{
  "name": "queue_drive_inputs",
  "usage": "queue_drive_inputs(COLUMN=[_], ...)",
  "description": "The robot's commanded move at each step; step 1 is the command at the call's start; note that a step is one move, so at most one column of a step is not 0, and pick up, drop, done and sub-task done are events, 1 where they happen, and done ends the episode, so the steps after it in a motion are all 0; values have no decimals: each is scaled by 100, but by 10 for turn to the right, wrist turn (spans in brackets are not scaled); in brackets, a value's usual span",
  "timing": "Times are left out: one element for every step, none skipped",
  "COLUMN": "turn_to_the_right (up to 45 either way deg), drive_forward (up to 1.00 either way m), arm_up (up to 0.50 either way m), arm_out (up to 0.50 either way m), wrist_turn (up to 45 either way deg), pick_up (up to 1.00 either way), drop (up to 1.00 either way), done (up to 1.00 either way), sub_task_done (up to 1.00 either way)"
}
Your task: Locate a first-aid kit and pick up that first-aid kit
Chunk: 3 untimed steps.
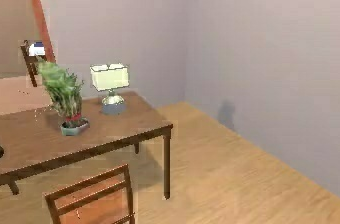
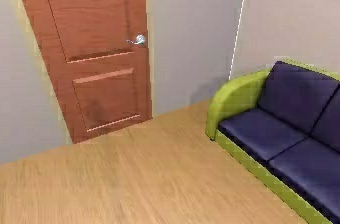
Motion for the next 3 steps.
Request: queue_drive_inputs(turn_to_the_right=[450, 450, 450], drive_forward=[0, 0, 0], arm_up=[0, 0, 0], arm_out=[0, 0, 0], wrist_turn=[0, 0, 0], pick_up=[0, 0, 0], drop=[0, 0, 0], done=[0, 0, 0], sub_task_done=[0, 0, 0])
